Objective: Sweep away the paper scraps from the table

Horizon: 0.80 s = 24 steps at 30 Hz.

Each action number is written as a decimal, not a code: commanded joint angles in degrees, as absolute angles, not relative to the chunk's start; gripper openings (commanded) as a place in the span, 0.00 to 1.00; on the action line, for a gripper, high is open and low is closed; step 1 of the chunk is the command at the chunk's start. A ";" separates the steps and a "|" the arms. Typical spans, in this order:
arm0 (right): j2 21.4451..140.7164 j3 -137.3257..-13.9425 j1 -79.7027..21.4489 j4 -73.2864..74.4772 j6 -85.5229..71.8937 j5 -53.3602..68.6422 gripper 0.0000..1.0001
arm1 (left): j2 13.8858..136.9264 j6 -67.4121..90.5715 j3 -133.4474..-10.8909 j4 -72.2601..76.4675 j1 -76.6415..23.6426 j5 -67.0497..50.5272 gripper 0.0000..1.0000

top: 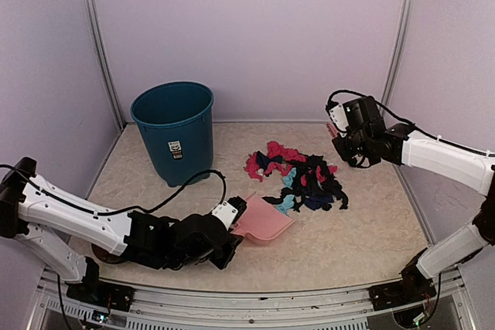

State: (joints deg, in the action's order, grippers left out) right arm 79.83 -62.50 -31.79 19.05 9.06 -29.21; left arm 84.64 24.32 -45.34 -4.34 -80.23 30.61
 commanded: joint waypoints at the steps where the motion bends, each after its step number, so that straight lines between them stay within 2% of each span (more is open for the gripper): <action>1: 83.30 -62.43 -30.50 11.90 22.10 -32.32 0.00 | 89.06 21.67 -49.86 -10.17 -80.12 28.49 0.00; 11: 89.75 -60.71 -23.48 0.87 33.17 -39.19 0.00 | 91.53 23.25 -52.65 -14.63 -79.51 27.16 0.00; 18: 95.40 -61.78 -20.48 3.23 27.71 -32.70 0.00 | 90.00 23.94 -52.69 -16.94 -77.34 23.76 0.00; 24: 98.78 -64.49 -20.68 10.62 19.24 -21.88 0.00 | 91.49 22.36 -53.25 -15.20 -73.73 19.35 0.00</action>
